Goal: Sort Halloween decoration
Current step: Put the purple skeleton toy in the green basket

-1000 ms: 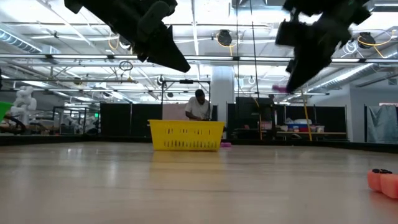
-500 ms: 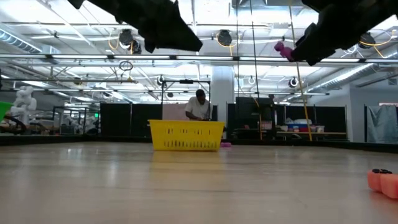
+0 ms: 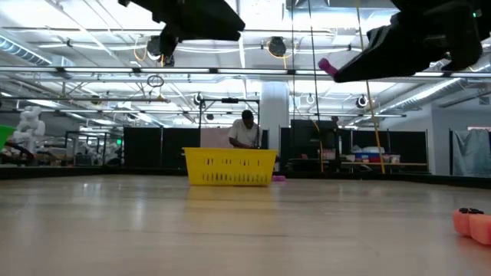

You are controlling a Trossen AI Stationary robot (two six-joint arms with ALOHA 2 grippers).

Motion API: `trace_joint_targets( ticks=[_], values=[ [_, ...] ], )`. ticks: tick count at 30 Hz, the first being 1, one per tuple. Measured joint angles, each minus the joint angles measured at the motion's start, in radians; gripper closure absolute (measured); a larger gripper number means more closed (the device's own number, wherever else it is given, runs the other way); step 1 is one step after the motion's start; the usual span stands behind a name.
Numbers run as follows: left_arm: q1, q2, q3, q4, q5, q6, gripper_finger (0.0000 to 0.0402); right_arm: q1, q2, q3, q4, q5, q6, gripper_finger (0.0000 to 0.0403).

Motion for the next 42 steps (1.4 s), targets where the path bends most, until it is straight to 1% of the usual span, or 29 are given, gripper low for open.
trace_joint_targets(
  ticks=[3, 7, 9, 12, 16, 18, 23, 25, 28, 32, 36, 39, 42],
  values=[
    [-0.040, 0.000, 0.000, -0.001, -0.051, -0.016, 0.0314, 0.013, 0.054, 0.000, 0.076, 0.009, -0.049, 0.0401],
    [-0.091, 0.000, 0.000, -0.002, -0.096, -0.049, 0.0314, 0.040, 0.113, 0.004, 0.175, 0.096, -0.131, 0.0401],
    [-0.118, 0.007, 0.000, 0.003, -0.124, -0.071, 0.0314, 0.050, 0.130, 0.029, 0.181, 0.119, -0.189, 0.0401],
    [-0.157, 0.044, 0.000, 0.043, -0.189, -0.080, 0.0314, 0.065, 0.156, 0.072, 0.185, 0.181, -0.225, 0.0401],
    [-0.191, 0.109, 0.000, 0.142, -0.232, -0.077, 0.0314, 0.078, 0.197, 0.125, 0.182, 0.183, -0.249, 0.0401],
    [-0.203, 0.151, -0.001, 0.197, -0.241, -0.046, 0.0314, 0.085, 0.223, 0.158, 0.186, 0.183, -0.244, 0.0401],
    [-0.226, 0.264, -0.001, 0.448, -0.269, 0.050, 0.0307, 0.112, 0.296, 0.237, 0.179, 0.199, -0.260, 0.0401],
    [-0.232, 0.291, -0.001, 0.519, -0.269, 0.050, 0.0294, 0.123, 0.331, 0.267, 0.176, 0.218, -0.285, 0.0401],
    [-0.240, 0.306, -0.001, 0.593, -0.269, 0.034, 0.0262, 0.138, 0.379, 0.315, 0.151, 0.273, -0.305, 0.0401],
    [-0.239, 0.310, -0.001, 0.598, -0.268, -0.021, 0.0201, 0.143, 0.428, 0.382, 0.130, 0.328, -0.327, 0.0401],
    [-0.227, 0.310, -0.001, 0.589, -0.268, -0.018, 0.0146, 0.141, 0.470, 0.443, 0.112, 0.397, -0.374, 0.0401],
    [-0.223, 0.310, -0.001, 0.590, -0.275, 0.051, 0.0125, 0.135, 0.485, 0.476, 0.103, 0.430, -0.399, 0.0401],
    [-0.225, 0.310, -0.001, 0.592, -0.294, 0.106, 0.0118, 0.133, 0.491, 0.479, 0.092, 0.445, -0.402, 0.0401]
  ],
)
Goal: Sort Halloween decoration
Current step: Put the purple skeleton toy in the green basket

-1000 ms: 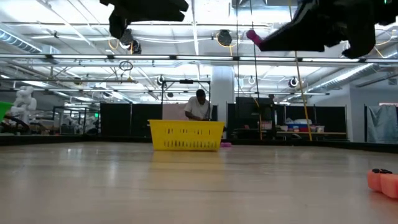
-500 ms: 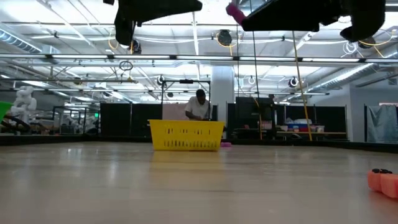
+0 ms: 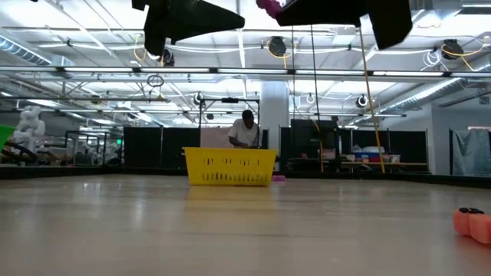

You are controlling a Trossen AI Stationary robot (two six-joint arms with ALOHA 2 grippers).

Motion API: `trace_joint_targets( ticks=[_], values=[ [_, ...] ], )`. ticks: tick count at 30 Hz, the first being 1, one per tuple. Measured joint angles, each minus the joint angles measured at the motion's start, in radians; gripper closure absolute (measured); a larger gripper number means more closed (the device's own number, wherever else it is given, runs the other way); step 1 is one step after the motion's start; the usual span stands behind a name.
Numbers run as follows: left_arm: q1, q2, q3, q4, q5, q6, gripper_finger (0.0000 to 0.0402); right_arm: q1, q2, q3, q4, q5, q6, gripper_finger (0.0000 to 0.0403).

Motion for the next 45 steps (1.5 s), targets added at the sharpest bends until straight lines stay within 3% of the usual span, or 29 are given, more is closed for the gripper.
trace_joint_targets(
  ticks=[16, 19, 45],
  values=[
    [0.053, 0.000, 0.001, 0.001, 0.047, -0.060, 0.0120, -0.003, 0.000, 0.000, -0.027, -0.007, 0.004, 0.0401],
    [0.075, 0.000, 0.001, -0.003, 0.093, -0.098, 0.0130, -0.008, 0.000, 0.000, -0.027, -0.006, 0.008, 0.0401],
    [0.088, 0.000, 0.001, -0.005, 0.162, -0.105, 0.0333, -0.023, 0.000, 0.000, -0.070, -0.007, 0.057, 0.0401]
  ],
)
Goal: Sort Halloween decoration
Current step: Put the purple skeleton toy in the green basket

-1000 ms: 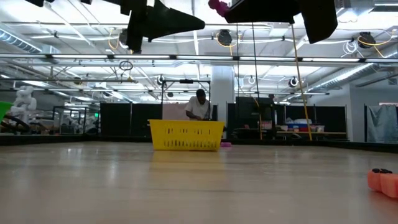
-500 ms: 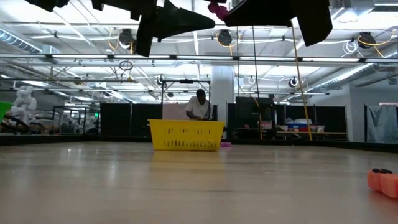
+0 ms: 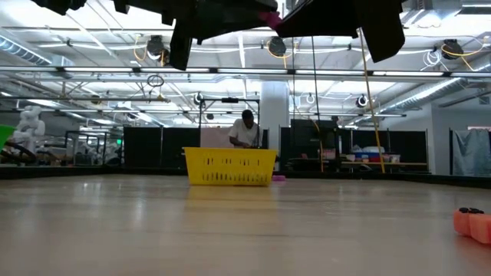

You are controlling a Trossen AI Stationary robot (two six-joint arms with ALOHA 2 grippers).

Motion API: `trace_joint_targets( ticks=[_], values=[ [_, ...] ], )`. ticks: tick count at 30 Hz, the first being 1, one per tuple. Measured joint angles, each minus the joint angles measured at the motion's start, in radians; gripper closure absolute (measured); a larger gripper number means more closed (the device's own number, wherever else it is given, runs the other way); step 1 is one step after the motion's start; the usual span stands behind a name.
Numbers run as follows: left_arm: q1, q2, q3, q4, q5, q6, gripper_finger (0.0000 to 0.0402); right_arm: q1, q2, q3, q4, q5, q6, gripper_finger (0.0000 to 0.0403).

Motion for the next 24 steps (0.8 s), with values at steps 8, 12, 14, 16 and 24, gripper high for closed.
trace_joint_targets(
  ticks=[8, 12, 14, 16, 24],
  values=[
    [0.010, -0.001, 0.000, -0.002, 0.038, -0.001, 0.0378, 0.000, 0.000, 0.000, -0.008, 0.001, 0.012, 0.0401],
    [0.010, -0.001, 0.000, -0.003, 0.045, -0.001, 0.0380, 0.000, 0.000, 0.000, -0.022, 0.001, 0.023, 0.0401],
    [0.010, -0.001, 0.000, -0.002, 0.048, -0.001, 0.0380, 0.001, 0.000, 0.000, -0.022, 0.001, 0.022, 0.0398],
    [0.010, -0.001, 0.000, -0.002, 0.049, 0.000, 0.0381, 0.001, 0.000, 0.000, -0.021, 0.001, 0.030, 0.0386],
    [0.007, -0.005, 0.000, 0.004, 0.067, 0.027, 0.0382, 0.014, -0.004, 0.000, -0.035, 0.000, 0.092, 0.0275]
  ],
)
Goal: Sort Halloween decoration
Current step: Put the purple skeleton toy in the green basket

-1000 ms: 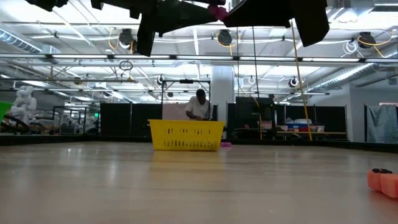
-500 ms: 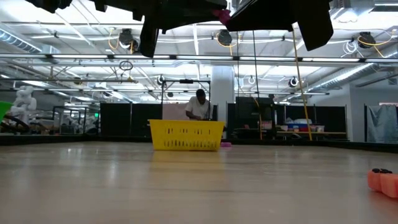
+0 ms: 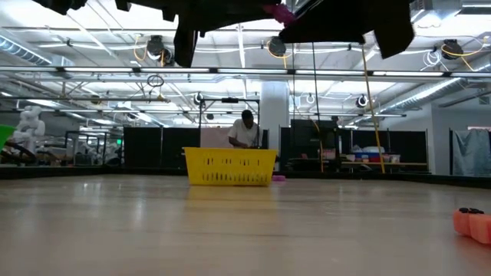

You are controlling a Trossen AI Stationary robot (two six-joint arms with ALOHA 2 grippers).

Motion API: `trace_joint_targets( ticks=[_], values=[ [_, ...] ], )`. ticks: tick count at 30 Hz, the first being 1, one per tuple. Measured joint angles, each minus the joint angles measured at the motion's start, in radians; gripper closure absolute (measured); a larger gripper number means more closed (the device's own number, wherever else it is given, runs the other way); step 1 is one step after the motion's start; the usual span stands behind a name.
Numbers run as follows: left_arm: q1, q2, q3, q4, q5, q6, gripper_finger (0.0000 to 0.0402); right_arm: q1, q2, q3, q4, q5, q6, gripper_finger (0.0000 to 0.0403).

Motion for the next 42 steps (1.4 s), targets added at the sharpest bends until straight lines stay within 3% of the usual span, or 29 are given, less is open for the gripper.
trace_joint_targets(
  ticks=[4, 8, 16, 20, 25, 32, 37, 42],
  values=[
    [-0.007, -0.020, 0.000, -0.001, -0.005, 0.026, 0.0383, 0.015, -0.025, 0.000, -0.069, -0.001, 0.059, 0.0226],
    [-0.028, -0.071, 0.000, -0.041, -0.007, 0.081, 0.0383, 0.028, -0.060, 0.000, -0.207, -0.052, 0.153, 0.0203],
    [-0.070, -0.231, 0.000, -0.188, -0.037, 0.207, 0.0383, 0.060, -0.150, 0.000, -0.431, -0.315, 0.289, 0.0209],
    [-0.080, -0.332, -0.006, -0.341, -0.076, 0.233, 0.0383, 0.074, -0.159, 0.000, -0.472, -0.481, 0.316, 0.0217],
    [-0.097, -0.440, -0.027, -0.455, -0.123, 0.232, 0.0383, 0.082, -0.157, 0.000, -0.469, -0.527, 0.326, 0.0228],
    [-0.151, -0.545, -0.156, -0.371, -0.160, 0.214, 0.0383, 0.087, -0.156, 0.000, -0.476, -0.528, 0.371, 0.0236],
    [-0.178, -0.552, -0.267, -0.176, -0.173, 0.240, 0.0383, 0.088, -0.156, 0.000, -0.460, -0.528, 0.379, 0.0236],
    [-0.180, -0.552, -0.311, -0.124, -0.173, 0.239, 0.0383, 0.088, -0.156, 0.000, -0.450, -0.526, 0.379, 0.0236]
  ],
)
